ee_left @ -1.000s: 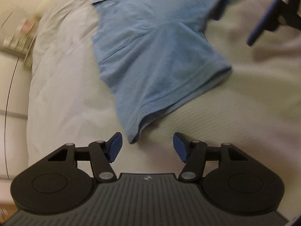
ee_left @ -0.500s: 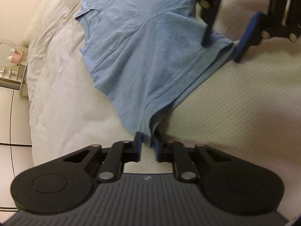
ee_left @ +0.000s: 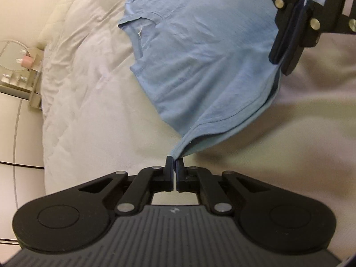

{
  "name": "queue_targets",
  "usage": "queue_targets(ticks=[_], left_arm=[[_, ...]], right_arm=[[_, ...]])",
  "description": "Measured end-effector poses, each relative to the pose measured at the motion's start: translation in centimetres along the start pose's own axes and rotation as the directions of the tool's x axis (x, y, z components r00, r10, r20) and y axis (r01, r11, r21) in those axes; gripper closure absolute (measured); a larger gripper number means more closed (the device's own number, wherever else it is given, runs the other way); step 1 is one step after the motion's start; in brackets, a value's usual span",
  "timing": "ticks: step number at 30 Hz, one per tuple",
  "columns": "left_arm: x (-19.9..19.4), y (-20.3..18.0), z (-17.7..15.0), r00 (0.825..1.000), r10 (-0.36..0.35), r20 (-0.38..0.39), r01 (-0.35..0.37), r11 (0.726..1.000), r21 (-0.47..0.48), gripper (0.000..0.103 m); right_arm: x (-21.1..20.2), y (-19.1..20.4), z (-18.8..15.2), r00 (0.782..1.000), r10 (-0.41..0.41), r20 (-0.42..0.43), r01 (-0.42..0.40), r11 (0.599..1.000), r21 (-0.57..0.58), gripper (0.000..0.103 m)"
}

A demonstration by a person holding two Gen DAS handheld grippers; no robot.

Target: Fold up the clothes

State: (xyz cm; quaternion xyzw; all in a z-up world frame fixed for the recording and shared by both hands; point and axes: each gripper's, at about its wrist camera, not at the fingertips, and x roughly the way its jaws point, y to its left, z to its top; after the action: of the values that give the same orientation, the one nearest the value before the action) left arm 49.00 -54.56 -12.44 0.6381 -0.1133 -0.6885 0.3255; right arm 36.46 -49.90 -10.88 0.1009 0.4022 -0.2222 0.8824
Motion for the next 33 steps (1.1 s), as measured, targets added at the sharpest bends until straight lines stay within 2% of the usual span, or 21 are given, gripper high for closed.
queue_targets(ticks=[5, 11, 12, 14, 15, 16, 17, 18, 20, 22, 24, 25, 27, 30, 31, 33], left_arm=[[1.4, 1.5, 3.1, 1.000, -0.008, 0.017, 0.009, 0.999, -0.037, 0.102], [3.6, 2.0, 5.7, 1.000, -0.010, 0.017, 0.012, 0.992, -0.124, 0.097], [3.8, 2.2, 5.9, 1.000, -0.003, 0.019, 0.006, 0.988, -0.156, 0.094], [4.0, 2.8, 6.0, 1.000, 0.003, 0.012, 0.000, 0.976, -0.217, 0.078], [3.9, 3.1, 5.8, 1.000, 0.004, 0.007, -0.003, 0.968, -0.251, 0.072], [3.8, 3.4, 5.5, 1.000, 0.006, 0.001, -0.005, 0.958, -0.286, 0.072], [3.7, 3.7, 5.2, 1.000, 0.007, -0.013, -0.010, 0.946, -0.324, 0.072], [3.6, 3.9, 4.9, 1.000, 0.007, -0.026, -0.015, 0.931, -0.364, 0.073], [3.2, 4.3, 4.1, 0.999, -0.004, -0.042, -0.016, 0.889, -0.457, 0.073], [2.8, 4.5, 3.4, 0.999, -0.019, -0.039, -0.005, 0.835, -0.550, 0.073], [2.6, 4.1, 3.0, 0.999, -0.040, -0.030, 0.013, 0.794, -0.608, 0.073], [2.7, 3.7, 3.1, 0.998, -0.050, -0.026, 0.023, 0.783, -0.622, 0.073], [3.2, 2.9, 3.3, 0.997, -0.072, -0.028, 0.039, 0.782, -0.622, 0.073], [4.6, 2.2, 3.4, 0.996, -0.071, -0.053, 0.023, 0.785, -0.619, 0.073], [5.1, 2.3, 3.2, 0.996, -0.068, -0.064, 0.013, 0.777, -0.630, 0.073], [5.5, 2.7, 2.7, 0.995, -0.058, -0.080, -0.011, 0.739, -0.674, 0.073]], right_arm=[[-0.9, -4.1, -0.7, 1.000, 0.003, -0.001, -0.003, 0.968, 0.252, 0.101], [-0.5, -7.2, -2.9, 0.999, -0.004, -0.044, 0.021, 0.916, 0.401, 0.100], [-0.4, -7.7, -3.2, 0.999, -0.007, -0.050, 0.028, 0.907, 0.420, 0.100], [-0.3, -8.7, -3.8, 0.998, -0.014, -0.064, 0.041, 0.893, 0.448, 0.100], [-0.1, -8.9, -4.1, 0.997, -0.015, -0.072, 0.046, 0.889, 0.455, 0.100], [0.0, -9.2, -4.3, 0.997, -0.015, -0.081, 0.051, 0.885, 0.462, 0.098], [0.0, -9.4, -4.5, 0.996, -0.016, -0.088, 0.056, 0.883, 0.466, 0.090], [-0.1, -9.6, -4.7, 0.995, -0.018, -0.094, 0.060, 0.882, 0.468, 0.087], [-0.3, -9.8, -5.0, 0.994, -0.025, -0.104, 0.071, 0.878, 0.473, 0.082], [-0.5, -9.9, -5.1, 0.995, -0.039, -0.093, 0.079, 0.878, 0.472, 0.082], [-0.7, -9.4, -4.9, 0.997, -0.037, -0.068, 0.063, 0.895, 0.443, 0.082], [-0.7, -9.1, -4.7, 0.998, -0.033, -0.055, 0.053, 0.903, 0.425, 0.082], [-0.5, -8.4, -4.5, 0.999, -0.003, -0.038, 0.018, 0.920, 0.391, 0.082], [0.7, -7.7, -4.7, 0.997, 0.044, -0.060, -0.018, 0.929, 0.368, 0.082], [1.2, -7.5, -4.8, 0.996, 0.059, -0.071, -0.029, 0.931, 0.363, 0.082], [2.0, -7.1, -5.0, 0.992, 0.088, -0.092, -0.049, 0.933, 0.357, 0.082]])
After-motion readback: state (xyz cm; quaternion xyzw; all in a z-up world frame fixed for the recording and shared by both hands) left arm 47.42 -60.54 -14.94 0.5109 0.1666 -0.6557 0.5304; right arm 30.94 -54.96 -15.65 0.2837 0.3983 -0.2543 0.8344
